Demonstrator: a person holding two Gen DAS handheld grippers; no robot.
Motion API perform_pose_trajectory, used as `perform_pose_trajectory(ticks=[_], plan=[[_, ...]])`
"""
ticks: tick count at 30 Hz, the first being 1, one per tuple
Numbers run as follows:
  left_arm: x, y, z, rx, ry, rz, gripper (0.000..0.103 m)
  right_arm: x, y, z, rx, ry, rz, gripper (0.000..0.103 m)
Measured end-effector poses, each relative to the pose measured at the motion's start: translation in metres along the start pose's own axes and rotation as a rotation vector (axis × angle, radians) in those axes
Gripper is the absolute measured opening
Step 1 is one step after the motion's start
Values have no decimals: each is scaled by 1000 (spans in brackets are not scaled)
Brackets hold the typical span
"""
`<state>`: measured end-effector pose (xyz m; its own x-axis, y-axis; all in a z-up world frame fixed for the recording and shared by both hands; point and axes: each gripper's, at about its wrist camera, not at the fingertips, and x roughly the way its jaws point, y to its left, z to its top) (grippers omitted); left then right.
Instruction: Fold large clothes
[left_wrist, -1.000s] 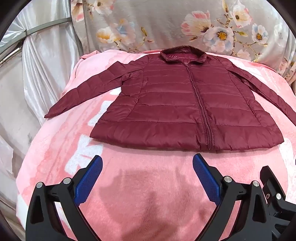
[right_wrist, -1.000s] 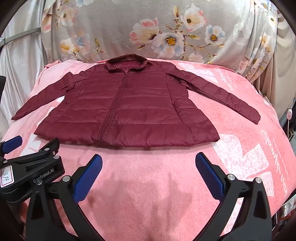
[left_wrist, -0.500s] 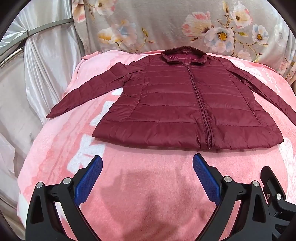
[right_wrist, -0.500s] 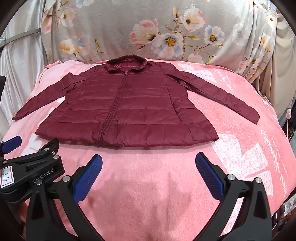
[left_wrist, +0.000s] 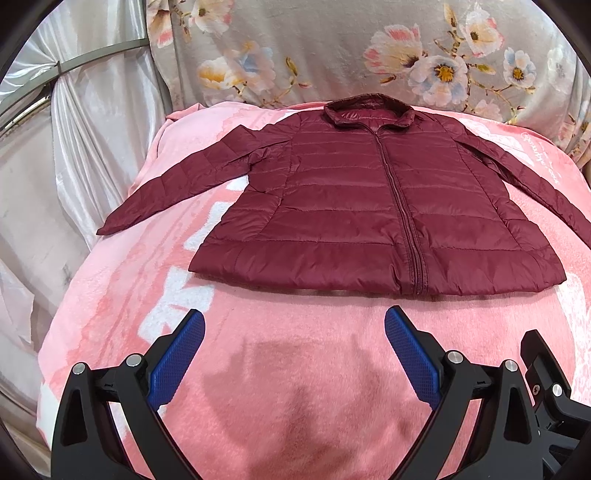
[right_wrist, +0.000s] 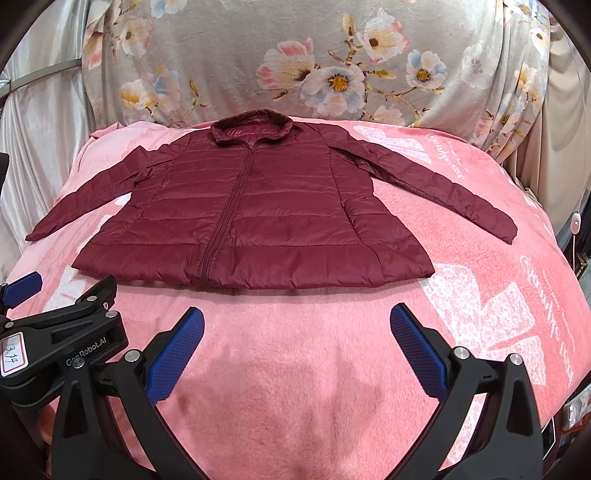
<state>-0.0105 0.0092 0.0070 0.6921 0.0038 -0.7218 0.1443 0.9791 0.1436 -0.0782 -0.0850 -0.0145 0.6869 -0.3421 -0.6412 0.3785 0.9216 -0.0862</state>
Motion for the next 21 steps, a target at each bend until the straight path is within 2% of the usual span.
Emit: perform_pose_trajectory(ticks=[21], plan=[[-2,4,-1,-2,3,-1,95,1,0,0,3,0,1,98]])
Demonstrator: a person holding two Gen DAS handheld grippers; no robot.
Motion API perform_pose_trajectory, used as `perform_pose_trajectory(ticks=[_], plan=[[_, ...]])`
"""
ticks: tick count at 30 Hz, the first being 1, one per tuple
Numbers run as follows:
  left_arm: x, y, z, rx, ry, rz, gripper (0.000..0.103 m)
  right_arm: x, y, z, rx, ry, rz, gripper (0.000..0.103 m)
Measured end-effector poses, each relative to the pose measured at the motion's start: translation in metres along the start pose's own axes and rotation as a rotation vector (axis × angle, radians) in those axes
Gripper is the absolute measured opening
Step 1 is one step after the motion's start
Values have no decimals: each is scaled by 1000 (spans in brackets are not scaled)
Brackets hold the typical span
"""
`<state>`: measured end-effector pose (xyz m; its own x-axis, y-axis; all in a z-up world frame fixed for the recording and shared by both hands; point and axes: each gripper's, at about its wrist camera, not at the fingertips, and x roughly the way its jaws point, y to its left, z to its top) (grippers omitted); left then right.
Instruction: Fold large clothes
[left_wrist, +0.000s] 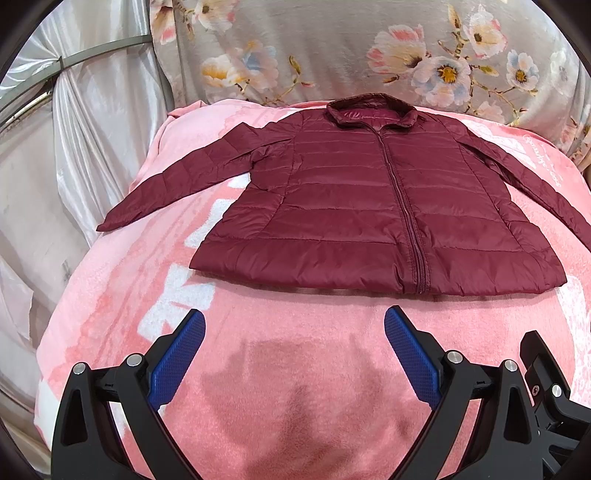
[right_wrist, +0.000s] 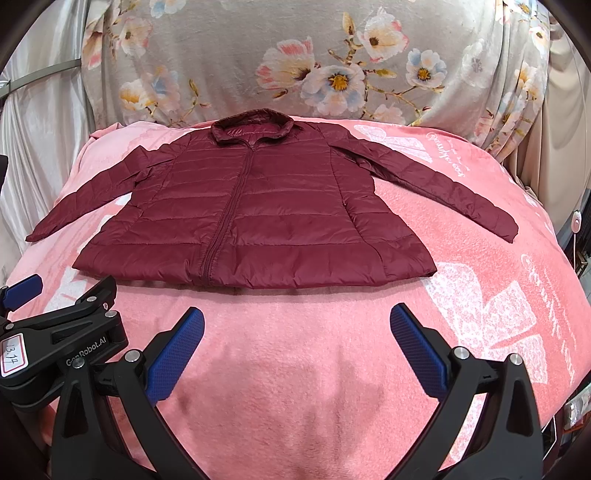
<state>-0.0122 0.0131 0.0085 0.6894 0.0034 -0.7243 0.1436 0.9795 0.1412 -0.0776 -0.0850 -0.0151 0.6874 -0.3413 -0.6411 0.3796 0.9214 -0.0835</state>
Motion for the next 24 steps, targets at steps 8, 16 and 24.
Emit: perform_pose_trajectory(ticks=[8,16,24], plan=[[-1,1,0,0,1,0,94,0,1,0,1,2,1,98],[-1,3,0,-1,2,0,94,0,1,0,1,3,1,98],[-2,4,-1,-2,3,0,94,-1,1,-2,2,2,0,98]])
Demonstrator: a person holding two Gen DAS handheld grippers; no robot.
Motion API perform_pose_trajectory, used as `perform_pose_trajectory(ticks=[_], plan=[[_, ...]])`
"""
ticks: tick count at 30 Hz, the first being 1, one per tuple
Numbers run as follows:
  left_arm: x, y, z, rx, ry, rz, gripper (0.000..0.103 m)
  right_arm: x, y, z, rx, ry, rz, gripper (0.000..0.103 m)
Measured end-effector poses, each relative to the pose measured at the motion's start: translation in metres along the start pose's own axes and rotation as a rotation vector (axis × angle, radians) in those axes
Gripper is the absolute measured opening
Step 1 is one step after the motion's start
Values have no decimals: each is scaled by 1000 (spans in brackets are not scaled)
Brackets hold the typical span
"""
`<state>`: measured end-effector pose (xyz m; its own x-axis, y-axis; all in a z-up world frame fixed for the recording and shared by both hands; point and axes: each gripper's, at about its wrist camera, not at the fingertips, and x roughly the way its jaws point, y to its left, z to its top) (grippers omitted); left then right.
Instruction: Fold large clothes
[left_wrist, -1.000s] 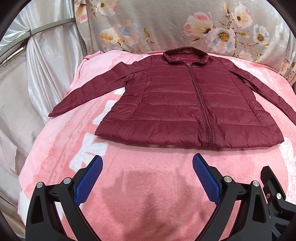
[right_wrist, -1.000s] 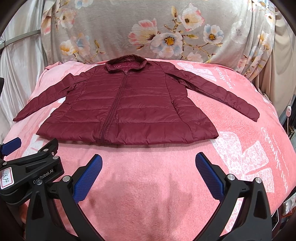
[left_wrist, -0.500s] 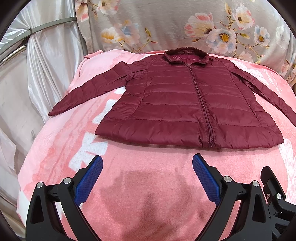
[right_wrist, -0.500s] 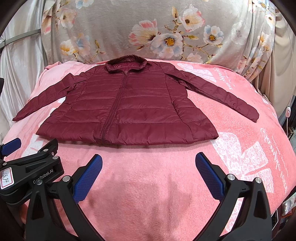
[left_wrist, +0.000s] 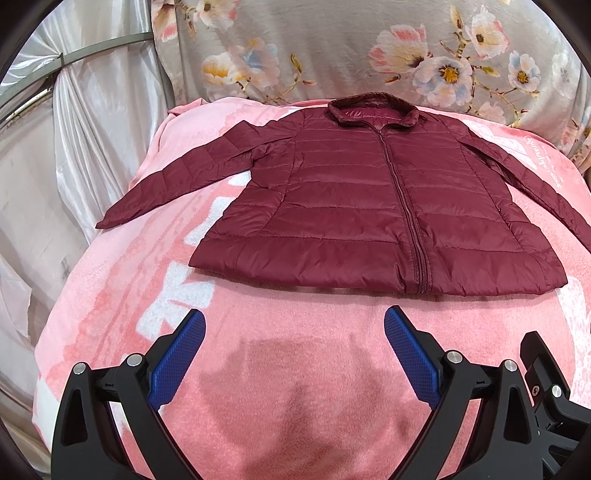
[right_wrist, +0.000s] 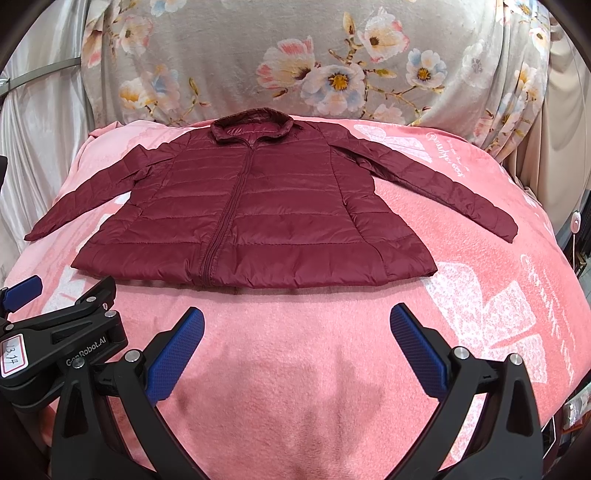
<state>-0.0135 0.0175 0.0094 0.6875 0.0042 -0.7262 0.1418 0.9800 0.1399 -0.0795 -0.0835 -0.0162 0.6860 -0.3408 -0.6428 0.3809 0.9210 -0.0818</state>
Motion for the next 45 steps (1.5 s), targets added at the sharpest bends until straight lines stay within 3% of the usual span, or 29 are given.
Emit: perform_pose_trajectory(ticks=[33,45], plan=[[2,4,-2,-1,7,-4,94,5,0,-3,8,10,10,98],[27,-7,2,11,48,1,94,27,0,-2,15,55,20,98]])
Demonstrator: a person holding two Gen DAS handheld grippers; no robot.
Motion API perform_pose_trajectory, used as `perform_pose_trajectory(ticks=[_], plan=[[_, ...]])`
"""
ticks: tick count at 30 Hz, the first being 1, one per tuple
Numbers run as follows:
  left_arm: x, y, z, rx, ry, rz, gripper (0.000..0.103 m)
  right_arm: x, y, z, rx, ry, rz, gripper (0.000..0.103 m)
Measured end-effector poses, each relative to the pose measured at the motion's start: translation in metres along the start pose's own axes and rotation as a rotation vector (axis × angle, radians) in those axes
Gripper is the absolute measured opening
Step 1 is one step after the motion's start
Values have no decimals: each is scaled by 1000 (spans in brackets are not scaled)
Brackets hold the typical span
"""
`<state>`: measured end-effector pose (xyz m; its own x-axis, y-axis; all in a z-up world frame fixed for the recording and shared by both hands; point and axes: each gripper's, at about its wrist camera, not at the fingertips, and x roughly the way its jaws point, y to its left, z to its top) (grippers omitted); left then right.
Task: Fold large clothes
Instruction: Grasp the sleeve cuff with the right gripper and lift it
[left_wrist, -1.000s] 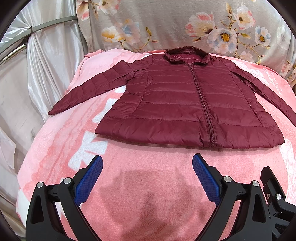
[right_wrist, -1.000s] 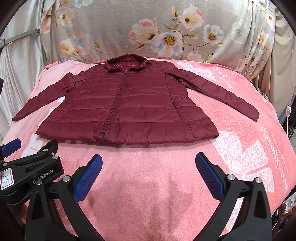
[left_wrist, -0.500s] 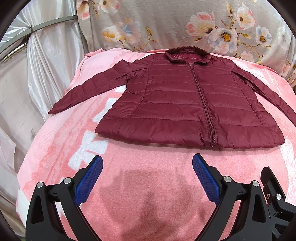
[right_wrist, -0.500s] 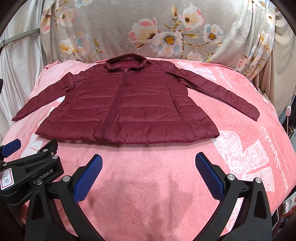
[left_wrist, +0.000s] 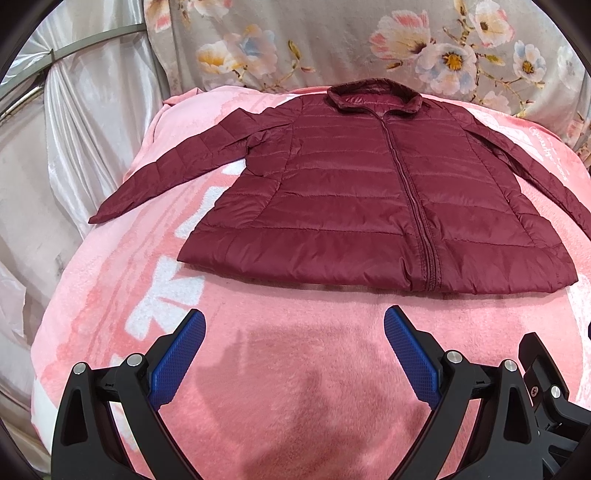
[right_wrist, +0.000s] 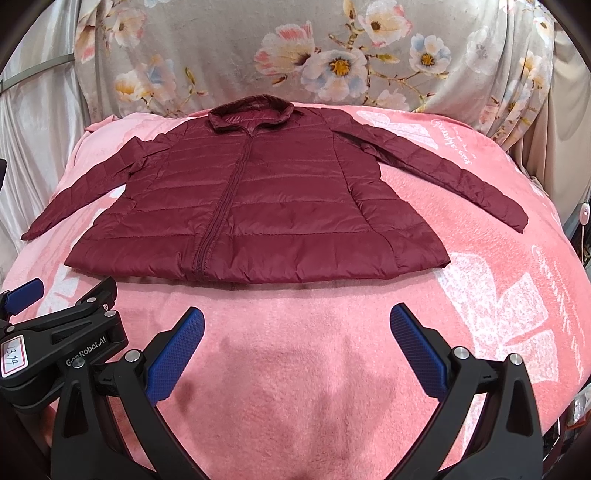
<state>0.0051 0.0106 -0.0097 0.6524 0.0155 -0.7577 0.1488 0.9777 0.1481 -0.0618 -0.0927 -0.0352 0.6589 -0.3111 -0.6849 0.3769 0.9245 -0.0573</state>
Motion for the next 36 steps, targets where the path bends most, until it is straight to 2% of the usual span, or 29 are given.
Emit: perform_pose_trajectory(ticks=[8,12,17,20,28,33,34,35,36], plan=[[19,-14,7,40,30,-14,95,25,-13,7,28,37,15,98],[28,-15,14,33,28,-5,96,32,-48,16,114,-29,47,98],[42,2,31,-37,12,45,96,37,-138,33,321,-177,29,98],[49,17,43,-79,-7,78,96,54,-202,49,441,-157,-36,98],[66,56,64,-147,-46,171,96,106,-360,62,808,-164,-86,98],[79,72,70,-166,-30,208,97,137,-417,64,939,-155,-83,98],[84,74,71,-170,-16,207,97,146,-426,65,956,-141,-94,96],[89,77,73,-175,-1,203,97,153,-431,66,968,-128,-97,89],[92,78,73,-178,8,200,97,160,-434,67,976,-115,-93,76]])
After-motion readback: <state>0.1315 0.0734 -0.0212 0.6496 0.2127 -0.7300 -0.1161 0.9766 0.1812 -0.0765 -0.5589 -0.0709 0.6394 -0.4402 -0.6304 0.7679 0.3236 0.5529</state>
